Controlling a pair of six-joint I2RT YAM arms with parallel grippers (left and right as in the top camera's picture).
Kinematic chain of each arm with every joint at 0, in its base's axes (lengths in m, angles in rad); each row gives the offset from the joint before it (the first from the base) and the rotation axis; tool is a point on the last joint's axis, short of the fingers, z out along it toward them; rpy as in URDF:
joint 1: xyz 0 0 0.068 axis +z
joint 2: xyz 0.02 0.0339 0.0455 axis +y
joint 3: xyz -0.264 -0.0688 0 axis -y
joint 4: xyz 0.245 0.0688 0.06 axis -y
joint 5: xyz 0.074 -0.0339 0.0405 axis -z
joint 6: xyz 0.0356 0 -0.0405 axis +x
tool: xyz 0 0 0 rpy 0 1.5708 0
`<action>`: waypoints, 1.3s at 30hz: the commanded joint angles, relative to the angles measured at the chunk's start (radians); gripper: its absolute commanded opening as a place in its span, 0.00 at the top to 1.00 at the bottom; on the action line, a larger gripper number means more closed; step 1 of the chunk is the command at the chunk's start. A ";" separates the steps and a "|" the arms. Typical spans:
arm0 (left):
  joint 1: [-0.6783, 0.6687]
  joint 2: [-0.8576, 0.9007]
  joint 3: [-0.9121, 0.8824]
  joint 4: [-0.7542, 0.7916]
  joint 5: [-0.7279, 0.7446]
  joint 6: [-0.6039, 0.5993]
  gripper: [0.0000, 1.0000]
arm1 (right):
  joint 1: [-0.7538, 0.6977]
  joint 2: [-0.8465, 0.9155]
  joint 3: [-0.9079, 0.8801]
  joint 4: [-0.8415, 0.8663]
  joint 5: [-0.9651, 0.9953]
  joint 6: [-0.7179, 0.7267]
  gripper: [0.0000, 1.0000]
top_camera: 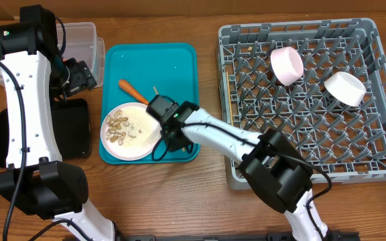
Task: Sort waste into correct bins and load items into the dishwasher
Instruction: 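Carry the second chopstick into the rack's left edge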
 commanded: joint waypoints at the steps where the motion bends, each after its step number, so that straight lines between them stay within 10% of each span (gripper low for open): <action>1: 0.002 -0.001 0.003 0.001 -0.012 -0.013 0.11 | -0.061 -0.068 0.029 -0.024 0.037 0.008 0.96; 17: 0.002 -0.001 0.003 0.002 -0.012 -0.014 0.11 | -0.278 -0.448 0.069 -0.169 0.037 -0.148 0.96; 39: 0.002 -0.001 0.003 0.002 -0.005 -0.014 0.11 | -0.391 -0.364 -0.107 -0.145 -0.005 -0.180 0.96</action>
